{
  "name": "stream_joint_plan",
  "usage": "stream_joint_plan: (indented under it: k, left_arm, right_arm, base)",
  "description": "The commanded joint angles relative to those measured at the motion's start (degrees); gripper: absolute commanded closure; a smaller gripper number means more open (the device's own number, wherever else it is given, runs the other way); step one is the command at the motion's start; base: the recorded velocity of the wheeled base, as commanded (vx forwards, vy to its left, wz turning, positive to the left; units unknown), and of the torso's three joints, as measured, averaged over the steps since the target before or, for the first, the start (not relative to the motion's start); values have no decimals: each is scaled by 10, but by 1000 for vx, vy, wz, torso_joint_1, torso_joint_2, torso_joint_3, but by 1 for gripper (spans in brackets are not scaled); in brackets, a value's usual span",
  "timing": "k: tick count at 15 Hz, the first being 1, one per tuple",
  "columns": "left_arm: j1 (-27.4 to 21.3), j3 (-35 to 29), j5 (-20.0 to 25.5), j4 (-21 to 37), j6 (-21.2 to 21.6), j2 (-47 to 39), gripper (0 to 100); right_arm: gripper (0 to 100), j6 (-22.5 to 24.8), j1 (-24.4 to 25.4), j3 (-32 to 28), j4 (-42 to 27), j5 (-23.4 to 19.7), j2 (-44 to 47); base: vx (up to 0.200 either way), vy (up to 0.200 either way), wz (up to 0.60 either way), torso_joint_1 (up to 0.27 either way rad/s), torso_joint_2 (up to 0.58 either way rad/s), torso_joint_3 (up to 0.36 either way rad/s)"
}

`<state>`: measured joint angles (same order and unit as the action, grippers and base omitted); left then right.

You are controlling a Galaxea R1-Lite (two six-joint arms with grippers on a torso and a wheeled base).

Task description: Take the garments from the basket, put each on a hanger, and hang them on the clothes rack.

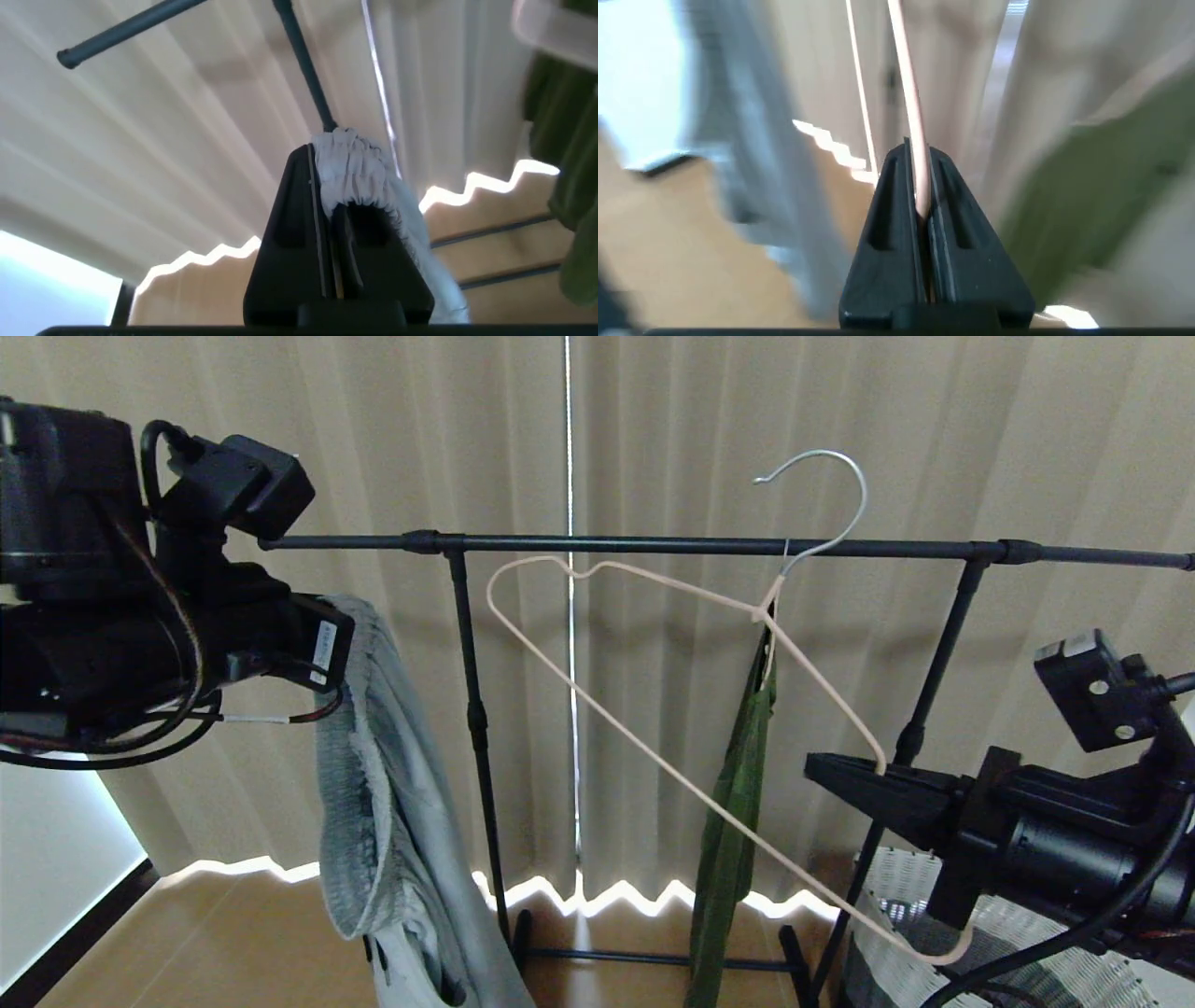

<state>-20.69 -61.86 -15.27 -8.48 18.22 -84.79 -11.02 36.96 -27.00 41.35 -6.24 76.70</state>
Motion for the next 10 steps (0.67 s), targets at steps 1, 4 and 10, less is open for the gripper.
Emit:
stream_joint_plan:
  k: [1,4,10]
  left_arm:
    - [-17,-72,-29,37,-19,-56,100]
    - [-21,-139,-72,80,-64,-98,100]
    - [-7,-210,-121,121,-88,-148,100]
  right_arm:
    - [100,-8,29,-2,2,-1,33]
    - [100,-10,63,5,2,0,35]
    - [100,-11,108,13,2,0,23]
  base:
    - [0,0,0,0,0,0]
    - [0,0,0,0,0,0]
    - [0,0,0,0,0,0]
